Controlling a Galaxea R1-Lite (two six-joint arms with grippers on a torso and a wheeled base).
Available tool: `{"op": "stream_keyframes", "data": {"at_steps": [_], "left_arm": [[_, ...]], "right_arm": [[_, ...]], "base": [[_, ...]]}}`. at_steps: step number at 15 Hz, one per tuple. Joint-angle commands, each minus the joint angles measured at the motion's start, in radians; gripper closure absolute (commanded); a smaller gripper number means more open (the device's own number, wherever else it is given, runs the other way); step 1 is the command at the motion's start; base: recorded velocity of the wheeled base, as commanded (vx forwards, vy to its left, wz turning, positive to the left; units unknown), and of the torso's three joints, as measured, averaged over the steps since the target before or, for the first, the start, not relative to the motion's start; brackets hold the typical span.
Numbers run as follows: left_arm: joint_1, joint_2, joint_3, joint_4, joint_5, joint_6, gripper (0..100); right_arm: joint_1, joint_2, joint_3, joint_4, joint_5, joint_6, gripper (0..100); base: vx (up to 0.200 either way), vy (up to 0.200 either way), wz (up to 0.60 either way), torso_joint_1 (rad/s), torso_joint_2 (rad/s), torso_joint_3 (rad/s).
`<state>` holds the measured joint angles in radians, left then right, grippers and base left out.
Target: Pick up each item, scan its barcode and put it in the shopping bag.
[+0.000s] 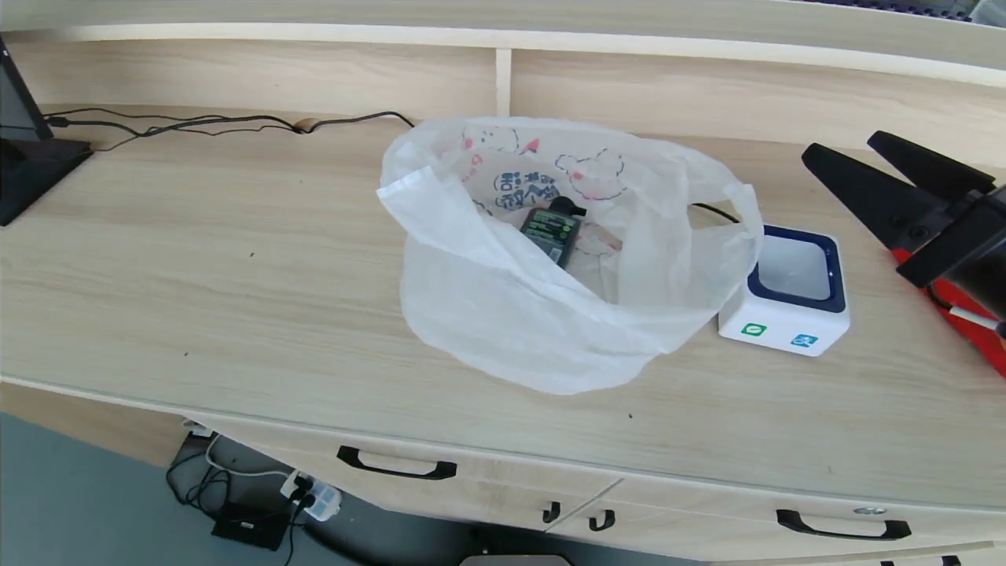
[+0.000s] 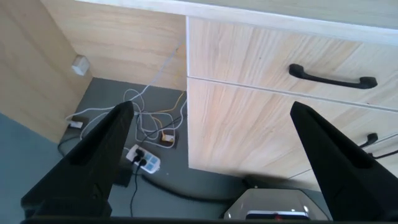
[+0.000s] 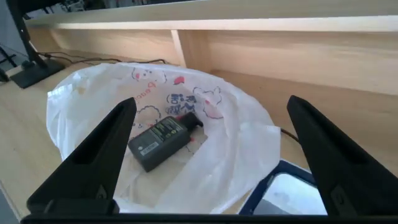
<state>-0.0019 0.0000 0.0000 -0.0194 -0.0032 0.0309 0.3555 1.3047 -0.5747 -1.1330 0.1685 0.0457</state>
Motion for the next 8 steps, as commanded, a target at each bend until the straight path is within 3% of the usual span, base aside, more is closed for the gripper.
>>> {"op": "stream_keyframes", "data": {"at_steps": [1, 3, 6, 8], "left_arm": [[0.000, 0.002, 0.000, -0.001, 0.000, 0.000, 0], [0.000, 0.002, 0.000, -0.001, 0.000, 0.000, 0], [-0.001, 0.002, 0.000, -0.001, 0.000, 0.000, 0], [0.000, 0.002, 0.000, -0.001, 0.000, -0.002, 0]], "right_arm": [[0.000, -0.002, 0.004, -0.001, 0.000, 0.000, 0], [0.000, -0.015, 0.045, -0.002, 0.000, 0.005, 0], [-0.001, -0.117, 0.219, 0.009, -0.004, 0.002, 0], [-0.001, -0.154, 0.233, 0.022, -0.009, -0.033, 0]], "base": [[0.000, 0.000, -0.60, 0.007, 0.00, 0.002], [0.000, 0.000, -0.60, 0.005, 0.00, 0.002], [0.000, 0.000, -0.60, 0.002, 0.00, 0.002], [0.000, 0.000, 0.00, 0.000, 0.00, 0.000]]}}
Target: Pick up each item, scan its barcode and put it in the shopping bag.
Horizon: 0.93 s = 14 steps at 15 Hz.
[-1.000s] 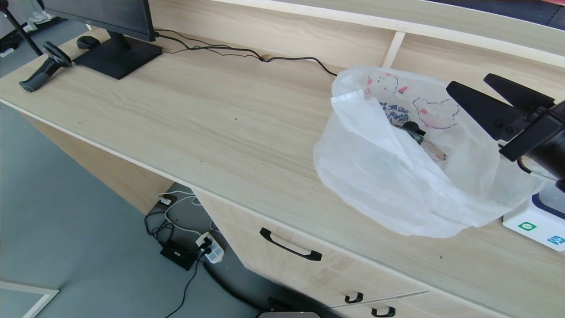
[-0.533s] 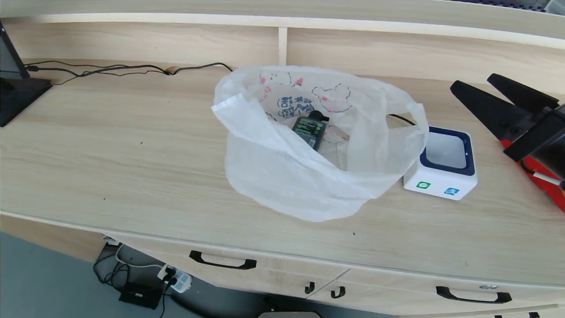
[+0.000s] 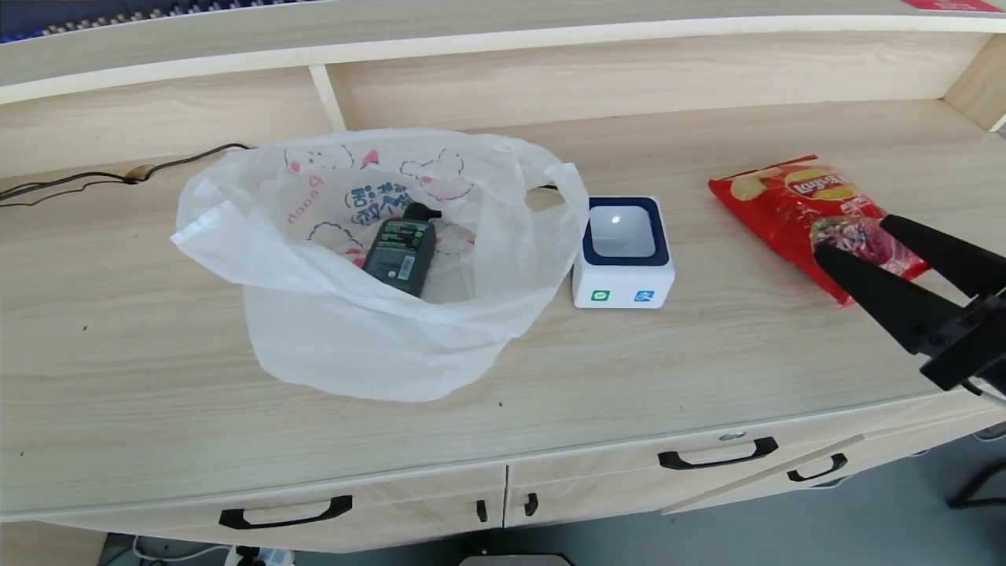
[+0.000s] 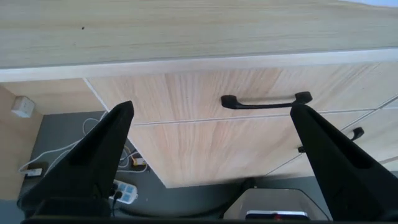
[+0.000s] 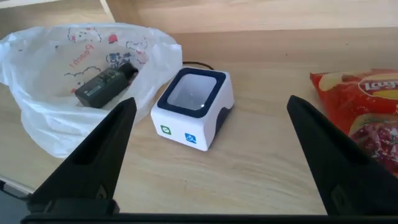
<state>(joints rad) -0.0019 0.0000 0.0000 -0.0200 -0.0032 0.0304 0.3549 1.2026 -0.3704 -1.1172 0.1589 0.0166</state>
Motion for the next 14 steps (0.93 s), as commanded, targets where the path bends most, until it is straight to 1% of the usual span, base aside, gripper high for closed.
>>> {"op": "stream_keyframes", "data": {"at_steps": [1, 5, 8, 9, 10, 12, 14], "left_arm": [[0.000, 0.002, 0.000, 0.000, 0.000, 0.000, 0], [-0.001, 0.002, 0.000, 0.002, 0.000, 0.002, 0], [0.000, 0.002, 0.000, 0.002, 0.000, 0.000, 0], [-0.001, 0.002, 0.000, 0.002, 0.000, 0.000, 0], [-0.001, 0.002, 0.000, 0.002, 0.000, 0.000, 0], [-0.001, 0.002, 0.000, 0.002, 0.000, 0.000, 0], [-0.001, 0.000, 0.000, 0.003, 0.000, 0.006, 0]], "right_arm": [[-0.004, -0.058, 0.047, 0.008, -0.004, -0.004, 0], [-0.014, -0.058, 0.079, 0.011, -0.002, 0.014, 0], [-0.016, -0.060, 0.148, 0.011, -0.004, 0.049, 0], [-0.016, -0.060, 0.159, 0.010, -0.004, 0.065, 0], [-0.016, -0.063, 0.163, 0.008, -0.004, 0.108, 0], [-0.050, -0.058, 0.143, 0.010, -0.004, 0.135, 0], [-0.094, -0.052, 0.102, 0.020, -0.002, 0.131, 0]], "base": [[0.000, 0.000, 0.00, 0.000, 0.00, 0.000], [0.000, 0.000, 0.00, 0.000, 0.00, 0.000], [-0.200, 0.000, 0.00, 0.009, 0.00, 0.001], [0.000, 0.000, 0.00, 0.000, 0.00, 0.000], [0.000, 0.000, 0.00, 0.000, 0.00, 0.000], [0.000, 0.000, 0.00, 0.000, 0.00, 0.000], [0.000, -0.200, 0.00, 0.014, 0.01, 0.000]]}}
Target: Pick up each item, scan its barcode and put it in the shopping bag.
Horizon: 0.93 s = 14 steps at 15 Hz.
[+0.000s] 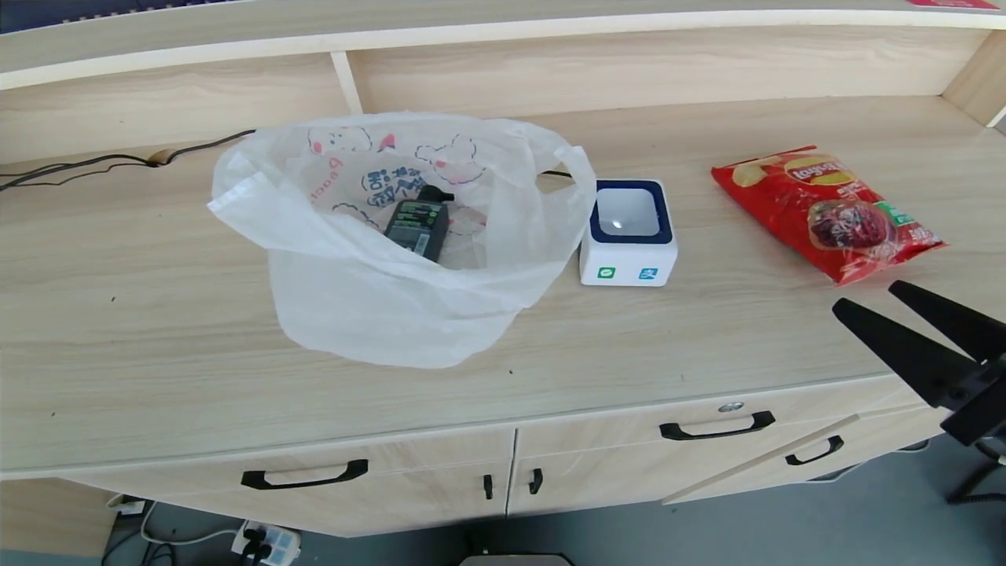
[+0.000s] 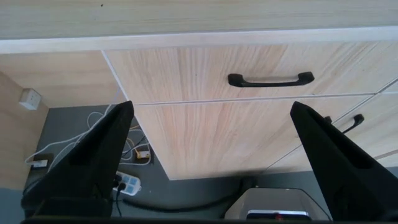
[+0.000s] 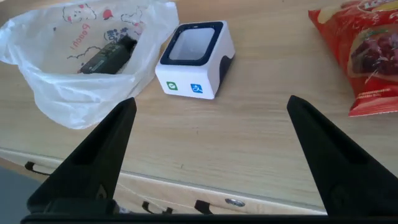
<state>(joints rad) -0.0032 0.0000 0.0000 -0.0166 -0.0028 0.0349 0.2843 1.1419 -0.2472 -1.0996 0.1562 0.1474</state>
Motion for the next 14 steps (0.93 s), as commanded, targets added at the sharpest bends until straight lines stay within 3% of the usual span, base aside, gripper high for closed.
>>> {"op": "stream_keyframes", "data": {"at_steps": [1, 6, 10, 12, 14], "left_arm": [[0.000, 0.002, 0.000, 0.000, 0.000, 0.000, 0], [0.000, 0.002, 0.000, 0.000, 0.000, -0.001, 0], [0.000, 0.002, 0.000, 0.000, 0.000, 0.002, 0], [0.000, 0.002, 0.000, -0.002, 0.000, -0.003, 0], [0.002, 0.002, 0.000, -0.002, 0.000, -0.001, 0]], "right_arm": [[-0.043, 0.012, -0.023, 0.014, 0.006, -0.003, 0], [-0.045, 0.039, -0.053, 0.043, 0.011, -0.008, 0], [-0.050, 0.162, -0.210, 0.044, 0.056, -0.037, 0], [-0.079, 0.274, -0.320, 0.046, 0.151, -0.177, 0], [-0.085, 0.312, -0.357, 0.067, 0.178, -0.235, 0]], "base": [[0.000, -0.200, 0.00, 0.002, 0.00, 0.002], [0.000, -0.200, 0.00, 0.009, 0.01, 0.003], [0.000, -0.200, 0.00, -0.001, 0.00, 0.001], [0.200, 0.000, 0.00, 0.005, 0.00, 0.002], [0.100, 0.000, 0.00, 0.004, 0.00, -0.001]]}}
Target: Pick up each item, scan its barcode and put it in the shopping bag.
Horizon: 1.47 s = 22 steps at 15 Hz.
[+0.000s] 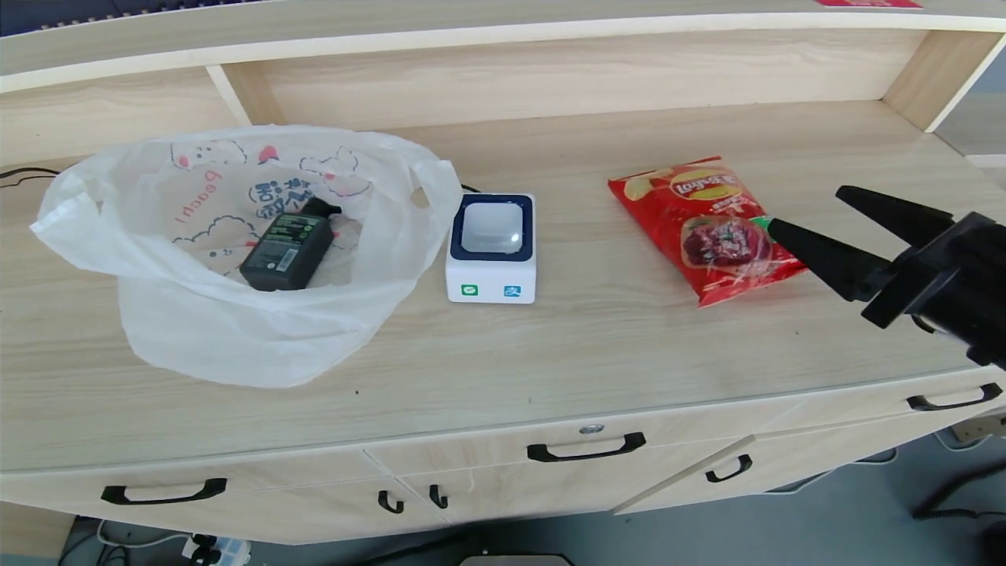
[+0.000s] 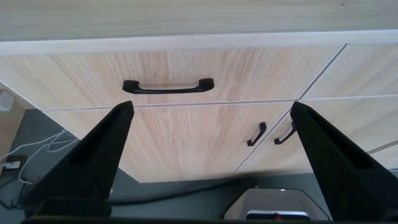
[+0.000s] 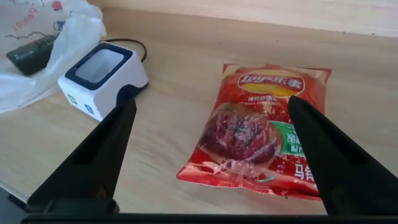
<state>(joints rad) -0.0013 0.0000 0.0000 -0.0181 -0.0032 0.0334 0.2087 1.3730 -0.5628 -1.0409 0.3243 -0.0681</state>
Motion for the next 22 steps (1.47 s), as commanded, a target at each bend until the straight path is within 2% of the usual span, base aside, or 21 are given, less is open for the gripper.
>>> {"op": "stream_keyframes", "data": {"at_steps": [1, 4, 7, 13, 16, 19, 22], "left_arm": [[-0.002, 0.002, 0.000, -0.002, 0.000, 0.000, 0], [0.000, 0.002, 0.000, -0.002, 0.000, -0.001, 0], [0.000, 0.002, 0.000, -0.002, 0.000, -0.003, 0], [0.000, 0.002, 0.000, -0.005, 0.000, -0.004, 0], [0.000, 0.002, 0.000, -0.005, 0.000, -0.003, 0], [0.000, 0.002, 0.000, -0.005, 0.000, -0.004, 0], [0.000, 0.002, 0.000, -0.005, 0.000, -0.006, 0]], "right_arm": [[-0.005, 0.083, -0.051, 0.033, 0.010, -0.032, 0], [0.015, 0.083, -0.160, 0.196, 0.016, -0.105, 0], [0.008, 0.110, -0.290, 0.372, 0.015, -0.122, 0], [-0.035, 0.184, -0.405, 0.529, 0.013, -0.154, 0], [-0.043, 0.196, -0.532, 0.736, 0.025, -0.160, 0], [-0.055, 0.248, -0.694, 0.883, 0.025, -0.187, 0], [-0.074, 0.301, -0.784, 0.998, 0.027, -0.214, 0]], "base": [[0.000, 0.000, 0.00, 0.000, 0.00, 0.000], [0.000, 0.000, 0.00, 0.000, 0.00, 0.000], [0.000, 0.000, 0.00, 0.000, 0.00, 0.000], [0.000, 0.000, 0.00, 0.000, 0.00, 0.000], [0.000, 0.000, 0.00, 0.000, 0.00, 0.000], [0.000, 0.000, 0.00, 0.000, 0.00, 0.000], [0.000, 0.000, 0.00, 0.000, 0.00, 0.000]]}}
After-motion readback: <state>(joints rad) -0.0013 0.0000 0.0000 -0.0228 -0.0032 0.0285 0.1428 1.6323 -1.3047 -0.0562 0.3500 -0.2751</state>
